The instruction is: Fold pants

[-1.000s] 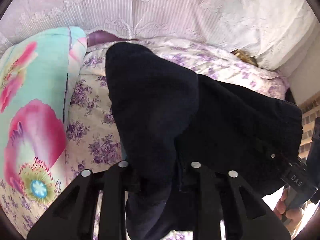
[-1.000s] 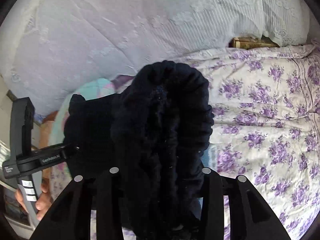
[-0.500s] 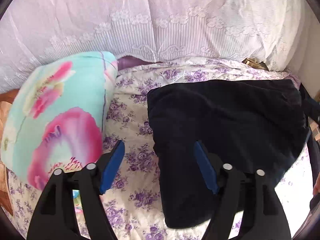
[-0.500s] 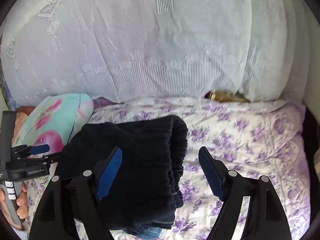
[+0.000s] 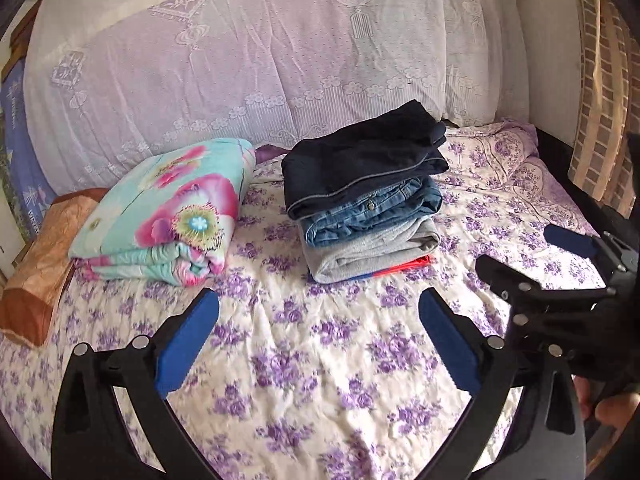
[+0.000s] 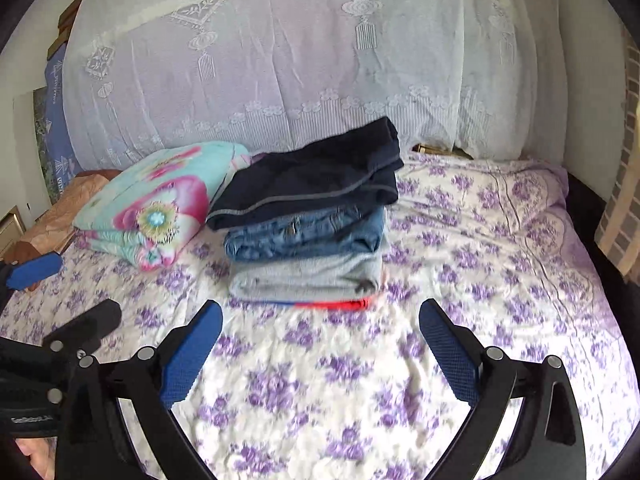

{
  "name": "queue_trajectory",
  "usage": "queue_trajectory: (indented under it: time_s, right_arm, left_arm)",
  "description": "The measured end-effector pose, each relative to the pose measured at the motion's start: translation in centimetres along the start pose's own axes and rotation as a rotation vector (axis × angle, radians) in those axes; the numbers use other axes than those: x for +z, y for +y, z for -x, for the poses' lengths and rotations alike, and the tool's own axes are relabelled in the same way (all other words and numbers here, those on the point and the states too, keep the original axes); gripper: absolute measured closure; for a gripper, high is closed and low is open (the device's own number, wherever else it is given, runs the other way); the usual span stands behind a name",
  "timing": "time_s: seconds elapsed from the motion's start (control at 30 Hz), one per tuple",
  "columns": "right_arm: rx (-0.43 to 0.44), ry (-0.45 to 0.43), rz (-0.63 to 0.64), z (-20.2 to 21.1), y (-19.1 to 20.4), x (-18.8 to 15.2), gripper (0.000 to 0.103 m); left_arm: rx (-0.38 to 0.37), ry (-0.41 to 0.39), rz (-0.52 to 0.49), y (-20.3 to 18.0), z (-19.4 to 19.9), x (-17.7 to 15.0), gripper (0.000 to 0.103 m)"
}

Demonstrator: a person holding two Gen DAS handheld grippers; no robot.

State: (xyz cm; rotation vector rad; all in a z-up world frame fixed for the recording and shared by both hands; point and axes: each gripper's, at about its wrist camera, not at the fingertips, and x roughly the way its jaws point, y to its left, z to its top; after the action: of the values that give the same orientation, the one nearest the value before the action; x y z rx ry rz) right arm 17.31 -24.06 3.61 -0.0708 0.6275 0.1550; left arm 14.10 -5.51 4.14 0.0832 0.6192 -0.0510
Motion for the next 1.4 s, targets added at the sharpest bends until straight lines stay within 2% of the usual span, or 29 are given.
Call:
queue_trajectory:
  time_s: [0.1,0.27,0.43,1.4]
  right_arm:
    - [-0.047,-0.016,-0.033,1.5,0.2,-2.2,0.004]
    - [-0.070,-0.054,-0.067,3.7,-0.1,-2.9,0.004]
    - [-0.083,-0.079,-0.048,5.3,0.4,-2.9,0.004]
    - [-0.074,-0.092,-0.036,7.3,1.4,-3.1,0.004]
  left_arm:
    - [-0.001,-0.016,0.036,-0.3,1.9,-2.3,0.005]
    - [0.018,-0.014,0.080,-0.5,3.5,-3.6,0.005]
    - [0.040,-0.025,0.035,-1.3,4.9,-3.9,0.005]
    - [0.060,-0.030,0.057,-1.1,6.9,-4.4,0.005]
